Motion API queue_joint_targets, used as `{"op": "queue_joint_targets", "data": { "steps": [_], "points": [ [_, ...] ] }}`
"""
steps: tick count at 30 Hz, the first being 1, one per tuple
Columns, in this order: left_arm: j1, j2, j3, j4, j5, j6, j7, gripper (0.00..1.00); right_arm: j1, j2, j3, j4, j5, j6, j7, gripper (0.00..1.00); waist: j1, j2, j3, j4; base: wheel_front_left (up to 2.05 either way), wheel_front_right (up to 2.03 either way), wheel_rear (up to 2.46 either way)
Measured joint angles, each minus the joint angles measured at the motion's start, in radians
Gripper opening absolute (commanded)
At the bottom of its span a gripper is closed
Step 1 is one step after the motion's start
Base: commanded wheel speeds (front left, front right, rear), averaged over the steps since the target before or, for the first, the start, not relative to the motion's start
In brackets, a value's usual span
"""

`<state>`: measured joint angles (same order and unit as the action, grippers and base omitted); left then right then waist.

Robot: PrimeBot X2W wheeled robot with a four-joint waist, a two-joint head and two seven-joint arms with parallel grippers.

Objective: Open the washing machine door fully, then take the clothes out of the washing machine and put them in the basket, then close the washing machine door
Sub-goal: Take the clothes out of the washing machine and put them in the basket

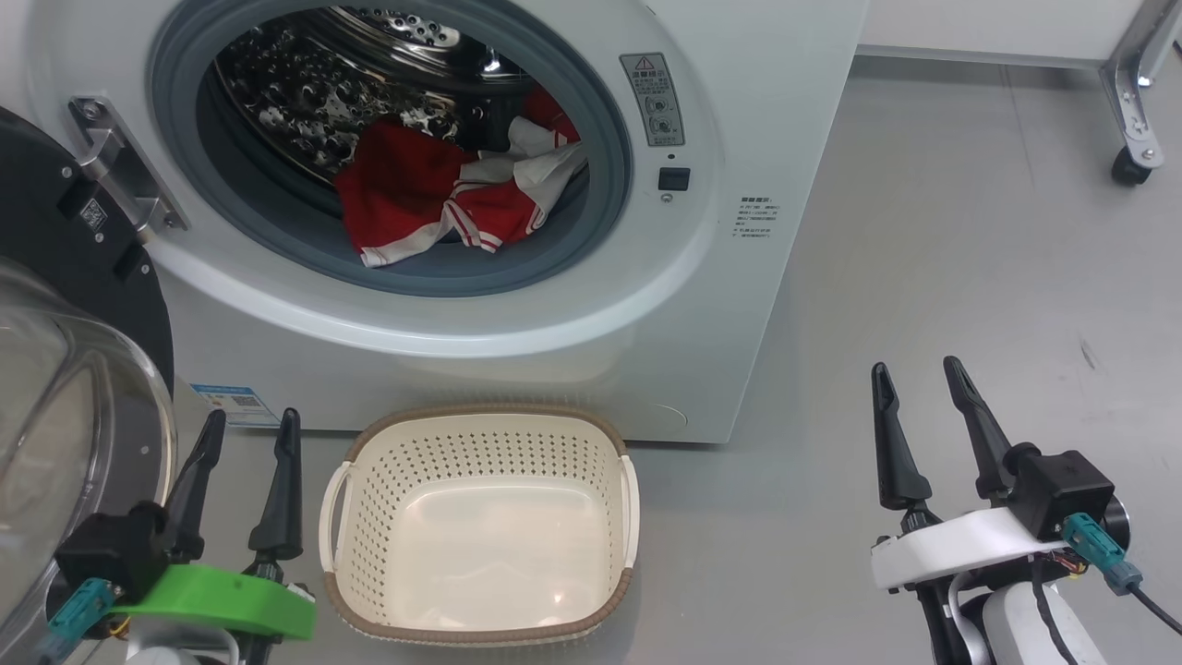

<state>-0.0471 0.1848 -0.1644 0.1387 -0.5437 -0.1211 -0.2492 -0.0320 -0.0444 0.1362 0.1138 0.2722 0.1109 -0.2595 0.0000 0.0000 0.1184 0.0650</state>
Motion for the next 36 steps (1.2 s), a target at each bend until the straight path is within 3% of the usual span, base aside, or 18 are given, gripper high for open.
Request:
{"op": "queue_joint_targets", "data": {
  "steps": [17, 36],
  "points": [
    [-0.001, 0.021, 0.025, -0.038, -0.028, 0.0, 0.021, 1.0, -0.002, 0.0, 0.002, -0.004, -0.001, -0.017, 0.0, 1.0, 0.0, 0.0, 0.107, -0.078, 0.0, 0.0, 0.0],
    [-0.262, 0.081, 0.053, -0.028, -0.042, 0.012, 0.17, 1.0, -0.087, 0.0, 0.04, -0.053, 0.053, -0.039, 0.0, 1.0, 0.0, 0.0, 0.294, -0.245, 0.0, 0.0, 0.0]
  ]
}}
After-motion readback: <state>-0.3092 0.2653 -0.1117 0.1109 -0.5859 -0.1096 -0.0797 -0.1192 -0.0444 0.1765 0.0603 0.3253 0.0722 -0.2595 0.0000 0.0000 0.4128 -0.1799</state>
